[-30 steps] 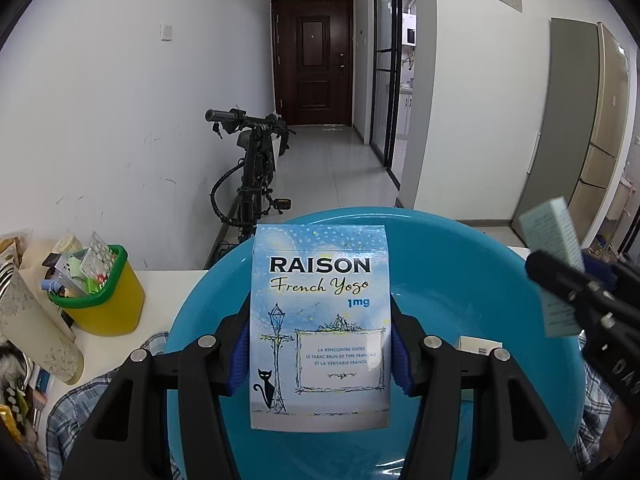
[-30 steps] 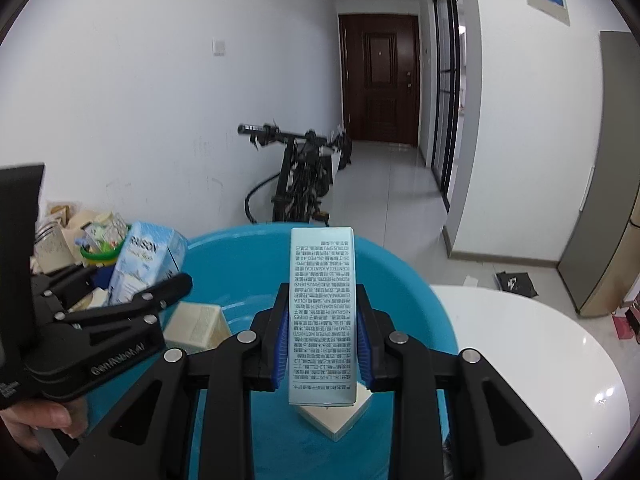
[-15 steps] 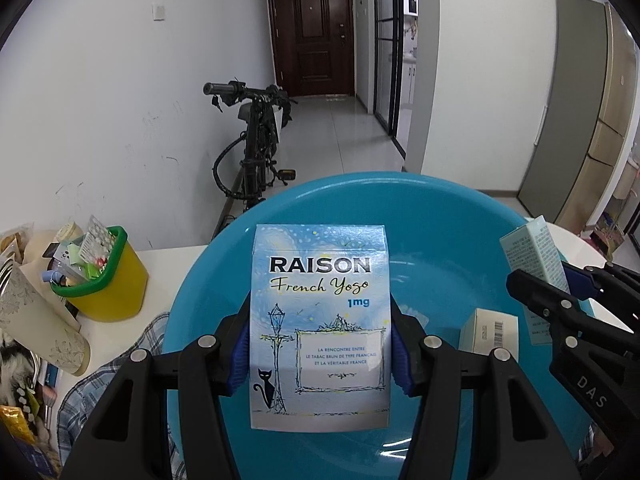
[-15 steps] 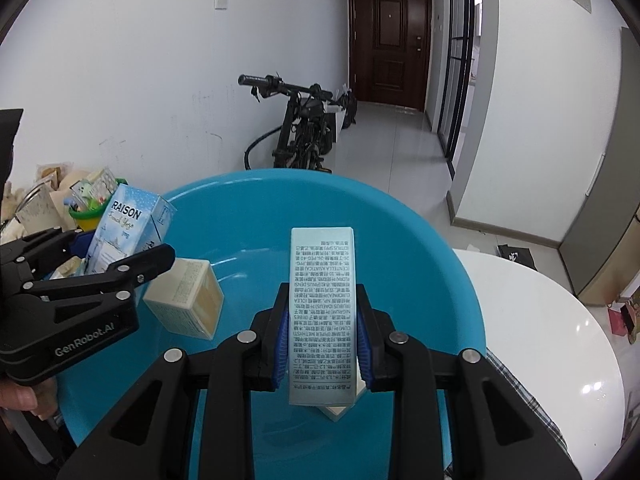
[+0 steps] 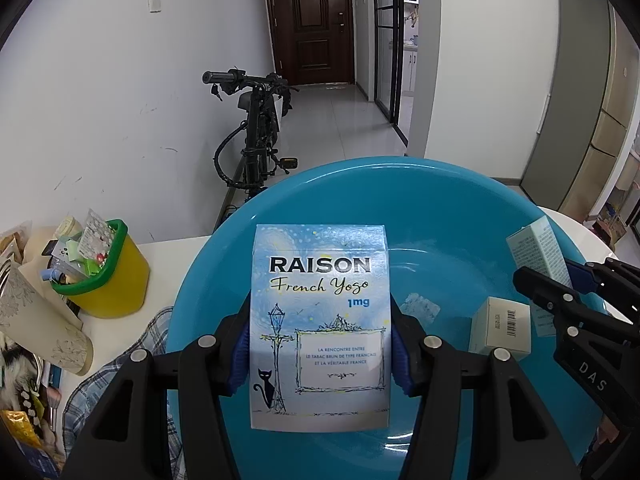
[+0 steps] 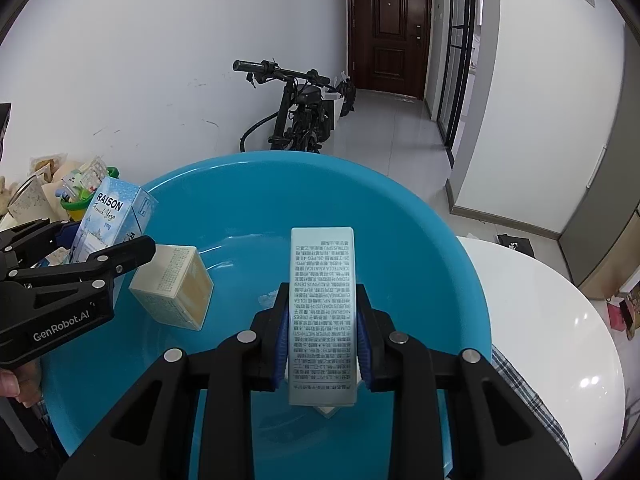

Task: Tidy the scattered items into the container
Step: 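Open the left tool to drop the RAISON box into the basin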

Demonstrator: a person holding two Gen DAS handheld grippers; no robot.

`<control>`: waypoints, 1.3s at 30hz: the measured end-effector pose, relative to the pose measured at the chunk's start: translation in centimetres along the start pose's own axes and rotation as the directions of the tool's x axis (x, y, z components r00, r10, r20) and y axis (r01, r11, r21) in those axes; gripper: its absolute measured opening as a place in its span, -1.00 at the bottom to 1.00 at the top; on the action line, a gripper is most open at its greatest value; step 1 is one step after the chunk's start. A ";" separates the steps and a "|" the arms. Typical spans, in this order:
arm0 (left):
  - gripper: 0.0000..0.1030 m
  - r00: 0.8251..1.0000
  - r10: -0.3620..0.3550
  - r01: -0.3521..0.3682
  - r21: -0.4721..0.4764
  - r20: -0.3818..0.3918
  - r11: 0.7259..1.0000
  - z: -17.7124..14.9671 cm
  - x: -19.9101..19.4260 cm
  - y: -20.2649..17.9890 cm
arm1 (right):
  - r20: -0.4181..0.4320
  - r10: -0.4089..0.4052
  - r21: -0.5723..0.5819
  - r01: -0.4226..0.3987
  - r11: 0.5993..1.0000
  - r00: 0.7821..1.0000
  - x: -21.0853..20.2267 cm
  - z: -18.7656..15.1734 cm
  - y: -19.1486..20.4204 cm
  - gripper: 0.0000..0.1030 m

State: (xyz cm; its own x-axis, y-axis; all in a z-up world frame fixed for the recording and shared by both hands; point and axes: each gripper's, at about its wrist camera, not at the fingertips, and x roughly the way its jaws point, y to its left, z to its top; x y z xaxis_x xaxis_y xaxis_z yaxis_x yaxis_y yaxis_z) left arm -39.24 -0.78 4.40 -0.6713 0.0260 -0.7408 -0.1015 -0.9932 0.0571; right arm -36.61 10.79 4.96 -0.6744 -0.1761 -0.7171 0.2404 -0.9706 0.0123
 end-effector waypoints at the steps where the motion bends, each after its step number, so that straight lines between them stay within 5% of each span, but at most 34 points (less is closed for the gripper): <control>1: 0.12 1.000 0.000 0.000 0.001 -0.001 1.000 0.0 0.0 0.0 | -0.002 -0.001 0.000 0.001 1.000 1.000 0.0 0.0 0.0 -0.49; 11: 0.13 1.000 -0.011 0.011 0.013 -0.027 1.000 -0.2 0.5 0.0 | -0.008 -0.003 -0.006 0.003 1.000 1.000 0.1 -0.2 0.4 -0.49; 19: 0.13 0.991 -0.042 0.048 0.048 -0.126 0.998 -0.6 1.6 -0.6 | -0.011 0.000 -0.014 0.000 1.000 1.000 0.1 -0.3 0.7 -0.49; 39: 0.13 0.991 -0.016 0.023 0.049 -0.136 0.999 -0.4 1.6 -0.5 | -0.021 0.002 -0.026 -0.003 1.000 1.000 0.1 -0.4 0.7 -0.49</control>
State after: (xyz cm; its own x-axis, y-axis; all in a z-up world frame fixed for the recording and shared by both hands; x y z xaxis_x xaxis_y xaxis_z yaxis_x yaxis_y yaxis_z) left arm -39.96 -0.29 2.92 -0.5631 0.0257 -0.8260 -0.1527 -0.9855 0.0734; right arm -36.25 10.17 4.60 -0.6589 -0.1744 -0.7317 0.2599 -0.9656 -0.0038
